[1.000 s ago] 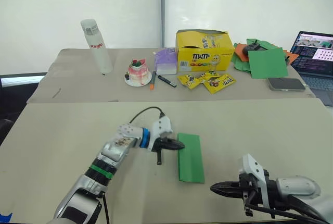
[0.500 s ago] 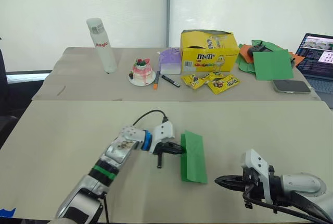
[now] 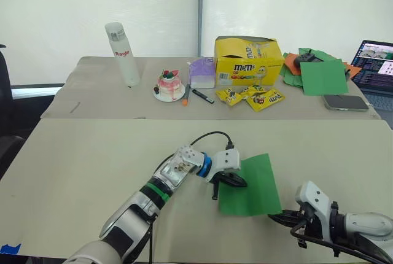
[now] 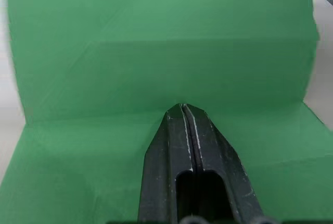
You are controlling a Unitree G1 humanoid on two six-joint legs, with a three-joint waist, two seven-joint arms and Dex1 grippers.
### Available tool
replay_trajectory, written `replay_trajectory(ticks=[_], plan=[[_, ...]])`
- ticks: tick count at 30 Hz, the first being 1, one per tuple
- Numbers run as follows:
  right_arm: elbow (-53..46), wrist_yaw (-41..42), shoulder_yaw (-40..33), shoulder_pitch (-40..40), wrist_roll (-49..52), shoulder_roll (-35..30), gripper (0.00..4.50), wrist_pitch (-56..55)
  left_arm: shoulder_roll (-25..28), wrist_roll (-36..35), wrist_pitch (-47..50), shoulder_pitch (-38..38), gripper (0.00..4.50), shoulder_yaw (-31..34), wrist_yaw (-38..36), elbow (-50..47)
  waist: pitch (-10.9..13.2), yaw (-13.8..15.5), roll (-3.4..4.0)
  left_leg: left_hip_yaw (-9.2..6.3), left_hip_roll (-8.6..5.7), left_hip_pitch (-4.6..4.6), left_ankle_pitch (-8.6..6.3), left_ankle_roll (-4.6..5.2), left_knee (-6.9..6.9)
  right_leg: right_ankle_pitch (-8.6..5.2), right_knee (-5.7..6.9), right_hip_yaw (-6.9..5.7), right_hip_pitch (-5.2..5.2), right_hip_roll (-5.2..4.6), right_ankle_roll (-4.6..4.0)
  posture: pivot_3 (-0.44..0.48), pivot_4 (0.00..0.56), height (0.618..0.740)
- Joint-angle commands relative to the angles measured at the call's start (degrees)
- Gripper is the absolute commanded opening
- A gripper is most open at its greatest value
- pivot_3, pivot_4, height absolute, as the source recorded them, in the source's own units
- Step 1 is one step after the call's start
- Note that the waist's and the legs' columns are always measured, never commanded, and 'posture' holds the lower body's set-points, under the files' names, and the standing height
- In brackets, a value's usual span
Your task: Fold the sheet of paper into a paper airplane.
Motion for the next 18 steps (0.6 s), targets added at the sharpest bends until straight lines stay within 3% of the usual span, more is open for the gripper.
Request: replay_trajectory(ticks=[1, 10, 13, 18], plan=[[-2.0, -0.6, -3.1, 0.9, -0.4, -0.4, 0.00, 0.4, -1.1, 2.5, 3.2, 0.6, 0.04, -3.3, -1.0, 2.3, 0.0, 0.2, 0.00, 0.00, -0.01, 0.00, 0.00, 0.00, 0.03, 0.00, 0.00, 0.00, 0.01, -0.01, 0.02, 0.000, 0.150, 0.740], [3.4, -12.7, -10.0, -7.6, -4.1, 2.5, 0.00, 5.4, -1.2, 3.6, 7.4, 0.4, 0.04, -3.4, -1.4, 2.2, 0.0, 0.4, 0.01, -0.02, -0.07, 0.01, -0.03, 0.05, 0.17, 0.02, -0.02, -0.02, 0.10, -0.06, 0.12, 0.000, 0.150, 0.740], [1.8, -12.4, -10.7, -10.8, 2.1, 4.8, 0.88, 11.5, -1.1, 3.6, 7.6, 0.8, 0.00, -3.0, -0.7, 1.4, 0.0, 0.4, 0.04, -0.03, -0.04, 0.01, -0.03, 0.06, 0.14, 0.01, -0.01, -0.02, 0.09, -0.04, 0.12, 0.000, 0.150, 0.740], [0.6, -16.7, -5.0, -15.5, 3.4, 9.6, 2.59, 16.7, -0.6, 3.2, 6.6, 2.2, 0.00, -0.7, 3.0, -0.8, -0.1, 0.2, 0.08, -0.06, -0.03, 0.00, -0.04, 0.07, 0.13, 0.02, -0.01, -0.03, 0.09, -0.06, 0.11, 0.000, 0.150, 0.740]])
